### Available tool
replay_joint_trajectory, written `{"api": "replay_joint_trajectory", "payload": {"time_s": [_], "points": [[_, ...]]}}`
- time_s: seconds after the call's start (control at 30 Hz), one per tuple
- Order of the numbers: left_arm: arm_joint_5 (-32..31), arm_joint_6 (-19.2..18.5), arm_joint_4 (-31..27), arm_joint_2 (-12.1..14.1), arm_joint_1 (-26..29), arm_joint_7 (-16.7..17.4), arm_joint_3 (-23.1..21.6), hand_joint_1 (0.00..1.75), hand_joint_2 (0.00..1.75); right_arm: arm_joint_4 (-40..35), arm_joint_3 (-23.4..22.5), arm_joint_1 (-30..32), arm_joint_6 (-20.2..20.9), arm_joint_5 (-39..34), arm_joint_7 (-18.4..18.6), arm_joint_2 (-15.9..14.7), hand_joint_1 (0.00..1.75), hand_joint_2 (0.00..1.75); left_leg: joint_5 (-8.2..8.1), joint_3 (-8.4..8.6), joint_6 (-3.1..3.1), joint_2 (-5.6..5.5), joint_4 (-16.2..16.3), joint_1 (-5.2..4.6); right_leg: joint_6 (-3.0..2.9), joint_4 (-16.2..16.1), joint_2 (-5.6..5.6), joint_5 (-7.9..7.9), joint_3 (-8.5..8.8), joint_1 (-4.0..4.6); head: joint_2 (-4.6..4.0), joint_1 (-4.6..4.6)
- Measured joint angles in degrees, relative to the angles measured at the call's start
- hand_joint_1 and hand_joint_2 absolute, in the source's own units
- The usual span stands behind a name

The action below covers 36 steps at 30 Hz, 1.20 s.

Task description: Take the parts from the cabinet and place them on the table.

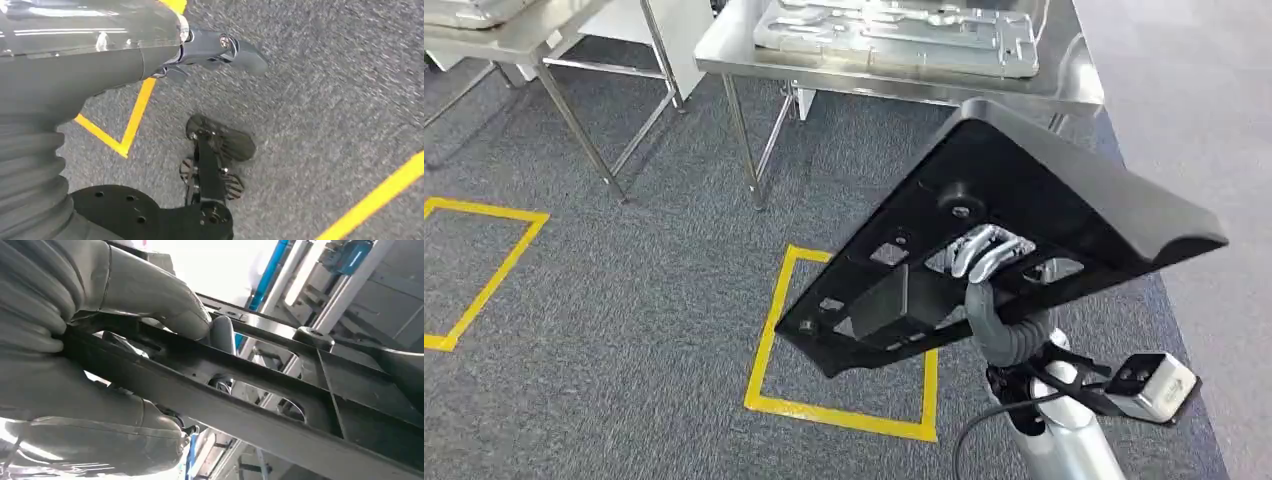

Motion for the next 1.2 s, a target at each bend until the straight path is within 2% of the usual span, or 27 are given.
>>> {"api": "replay_joint_trajectory", "payload": {"time_s": [0.07,0.1,0.13,0.17,0.23,0.27,0.3,0.33,0.4,0.47,0.5,0.53,0.6,0.63,0.67,0.7,0.77,0.8,0.83,0.9,0.97,1.0,1.03,1.1,1.13,1.17,1.2], "points": [[-0.13,-0.18,0.00,0.00,0.18,0.00,0.00,0.00,1.75,-0.02,-0.22,0.33,0.00,0.22,0.00,0.00,1.75,1.75,-0.15,-0.06,0.16,0.42,0.01,-0.10,0.45,9.38,-1.06,-4.50,-4.64,-0.42,0.00,0.00],[-0.13,-0.26,0.00,0.02,0.22,-0.02,0.00,0.00,1.75,-0.02,-0.26,0.64,0.02,0.37,0.00,0.00,1.75,1.75,-0.22,-0.09,0.15,0.66,0.04,-0.10,0.67,12.98,-1.20,-5.47,-6.52,-0.62,0.00,0.00],[-0.17,-0.31,0.00,0.02,0.27,-0.02,0.00,0.00,1.75,-0.02,-0.35,0.96,0.02,0.50,0.00,0.00,1.75,1.75,-0.31,-0.02,0.05,0.80,0.06,-0.10,0.85,14.11,-1.26,-5.08,-7.25,-0.87,0.00,0.00],[-0.28,-0.37,0.00,0.02,0.28,-0.04,0.00,0.00,1.75,-0.02,-0.53,1.16,0.02,0.57,0.00,0.00,1.75,1.75,-0.43,0.10,-0.10,0.88,0.10,-0.08,0.95,12.27,-1.38,-3.45,-6.44,-1.05,0.00,0.00],[-0.42,-0.53,0.00,0.00,0.26,-0.04,-0.04,0.00,1.75,-0.35,-0.96,1.34,0.00,0.99,0.00,0.00,1.75,1.75,-0.82,0.59,-0.43,1.08,0.20,-0.05,0.93,2.60,-1.90,1.62,-1.46,-1.31,0.00,0.00],[-0.59,-0.61,0.00,0.00,0.24,-0.09,-0.07,0.00,1.75,-0.63,-1.14,1.37,0.00,1.16,0.00,0.00,1.75,1.75,-1.07,0.87,-0.75,1.17,0.29,-0.05,0.75,-2.64,-2.55,3.26,1.29,-1.33,0.00,0.02],[-0.72,-0.63,0.00,0.02,0.20,-0.15,-0.09,0.00,1.75,-0.76,-1.20,1.38,0.00,1.34,-0.02,0.00,1.75,1.75,-1.28,0.88,-1.13,1.26,0.34,-0.43,0.43,-3.28,-2.73,2.15,1.69,-0.73,0.00,0.00],[-0.85,-0.66,0.00,0.09,0.12,-0.22,-0.09,0.00,1.75,-1.03,-1.25,1.51,0.00,1.40,-0.02,0.00,1.75,1.75,-1.50,0.90,-1.55,1.30,0.38,-0.44,-0.14,-3.50,-2.35,2.35,1.57,-0.77,0.00,0.00],[-0.96,-0.68,0.00,0.13,0.04,-0.26,-0.15,0.00,1.75,-1.33,-1.49,1.75,0.02,1.58,0.00,0.00,1.75,1.75,-1.66,1.24,-2.23,1.54,0.11,-0.33,-0.79,-3.36,-2.03,1.97,1.54,-0.38,0.00,0.00],[-1.07,-0.72,0.00,0.24,0.00,-0.37,-0.35,0.00,1.75,-1.77,-1.86,1.85,0.02,1.66,0.04,0.04,1.75,1.75,-2.43,1.31,-2.85,1.49,0.94,-0.03,-1.60,-4.00,-1.81,2.11,2.27,-0.95,0.00,0.00],[-1.11,-0.81,0.00,0.24,-0.02,-0.44,-0.42,0.00,1.75,-1.95,-1.92,1.81,0.02,1.66,0.00,0.06,1.75,1.75,-3.75,0.16,-2.99,1.19,3.51,-0.03,-2.02,-4.06,-1.77,1.85,2.58,-0.94,0.00,0.00],[-1.25,-0.92,0.00,0.31,-0.01,-0.50,-0.46,0.00,1.75,-2.03,-1.95,1.82,0.02,1.66,-0.02,0.09,1.75,1.75,-5.72,-2.04,-3.09,0.96,7.76,-0.03,-2.28,-4.06,-1.74,1.68,2.80,-0.88,0.00,0.00],[-1.27,-1.03,0.00,0.39,0.10,-0.57,-0.50,0.00,1.75,-2.03,-1.99,1.91,-0.02,1.75,0.00,0.09,1.75,1.75,-9.23,-7.65,-3.33,0.74,17.69,-0.05,-2.59,-4.02,-1.46,1.22,3.21,-0.61,0.00,0.00],[-1.29,-1.09,0.00,0.39,0.23,-0.59,-0.52,0.00,1.75,-2.03,-2.08,2.05,-0.07,1.77,0.00,0.09,1.75,1.75,-9.07,-9.42,-3.24,0.72,19.92,-0.05,-2.59,-4.01,-1.19,0.93,3.52,-0.50,0.00,0.00],[-1.29,-1.18,0.00,0.42,0.34,-0.61,-0.57,0.00,1.75,-2.03,-2.14,2.18,-0.07,1.82,0.02,0.09,1.75,1.75,-7.32,-9.57,-3.10,0.72,18.99,-0.05,-2.58,-4.01,-0.99,0.61,3.97,-0.42,0.00,0.00],[-1.29,-1.22,0.00,0.46,0.39,-0.63,-0.61,0.00,1.75,-2.03,-2.17,2.24,-0.07,1.84,0.00,0.09,1.75,1.75,-4.32,-8.34,-2.83,0.72,15.40,-0.08,-2.52,-4.01,-0.79,0.19,4.56,-0.32,0.00,0.00],[-1.31,-1.22,0.00,0.59,0.38,-0.74,-0.72,0.00,1.75,-2.08,-2.34,2.24,-0.07,1.84,0.00,0.09,1.75,1.75,2.06,-4.07,-1.86,0.52,4.77,-0.40,-2.35,-4.01,-0.61,-0.76,5.99,-0.18,0.00,0.00],[-1.31,-1.22,0.00,0.90,0.37,-0.74,-0.77,0.00,1.75,-2.08,-2.45,2.32,-0.07,1.84,0.00,0.09,1.75,1.75,1.49,-2.82,-1.16,0.10,2.86,-0.66,-2.14,-4.15,-0.60,-1.17,6.17,-0.31,0.00,0.00],[-1.35,-1.31,0.00,0.90,0.21,-0.77,-0.85,0.00,1.75,-2.08,-2.54,2.19,-0.07,1.82,-0.02,0.09,1.75,1.75,1.01,-2.24,-1.07,0.12,1.25,-0.94,-1.65,-3.89,-0.36,-1.47,5.98,-0.09,0.00,0.00],[-1.33,-1.29,0.00,0.94,0.33,-0.85,-0.96,0.00,1.75,-2.16,-2.62,2.37,-0.07,1.86,0.02,0.09,1.75,1.75,0.86,-2.51,-0.72,0.27,0.85,-1.16,-0.89,-3.93,-0.37,-1.10,6.13,-0.35,0.00,0.00],[-1.35,-1.29,0.00,0.94,0.53,-0.87,-1.07,0.00,1.75,-2.51,-2.91,2.44,-0.02,1.92,0.02,0.06,1.75,1.75,0.78,-1.02,-0.20,0.24,0.06,-0.75,-0.34,-3.47,-0.48,-1.09,6.36,-0.20,0.00,0.00],[-1.36,-1.33,0.00,0.92,0.50,-0.96,-1.11,0.00,1.75,-2.53,-3.02,2.38,-0.02,1.92,0.00,0.06,1.75,1.75,0.57,-0.32,0.12,0.29,-0.23,-0.58,-0.06,-1.45,-0.86,-1.58,5.82,-0.41,0.00,0.02],[-1.35,-1.33,0.00,0.92,0.39,-0.98,-1.11,0.00,1.75,-2.56,-3.04,2.22,0.00,1.95,-0.02,0.06,1.75,1.75,0.30,-0.03,0.43,0.33,-0.26,-0.53,0.10,2.03,-1.07,-2.84,3.74,-0.39,0.00,0.00],[-1.33,-1.33,0.00,0.92,0.26,-1.09,-1.14,0.00,1.75,-2.53,-3.04,2.44,0.00,2.10,0.00,0.09,1.75,1.75,-0.30,0.40,0.60,0.32,-0.25,-0.54,0.96,10.51,-1.12,-6.31,-2.16,-0.83,0.00,0.00],[-1.31,-1.33,0.00,0.92,0.27,-1.09,-1.16,0.00,1.75,-2.53,-3.04,2.51,0.00,2.17,0.00,0.09,1.75,1.75,-0.64,0.69,0.56,0.32,-0.22,-0.54,1.18,12.66,-1.14,-6.97,-4.19,-0.93,0.00,0.00],[-1.29,-1.36,0.00,0.92,0.39,-1.09,-1.16,0.00,1.75,-2.51,-3.04,2.55,0.00,2.19,0.02,0.09,1.75,1.75,-1.03,1.18,0.43,0.31,-0.21,-0.50,1.36,12.38,-1.22,-5.85,-5.01,-1.05,0.00,0.00],[-1.27,-1.36,0.00,0.92,0.49,-1.09,-1.16,0.00,1.75,-2.51,-3.04,2.54,0.00,2.23,0.02,0.09,1.75,1.75,-1.45,1.73,0.29,0.31,-0.21,-0.45,1.47,9.86,-1.33,-3.42,-4.62,-1.20,0.00,0.00]]}}
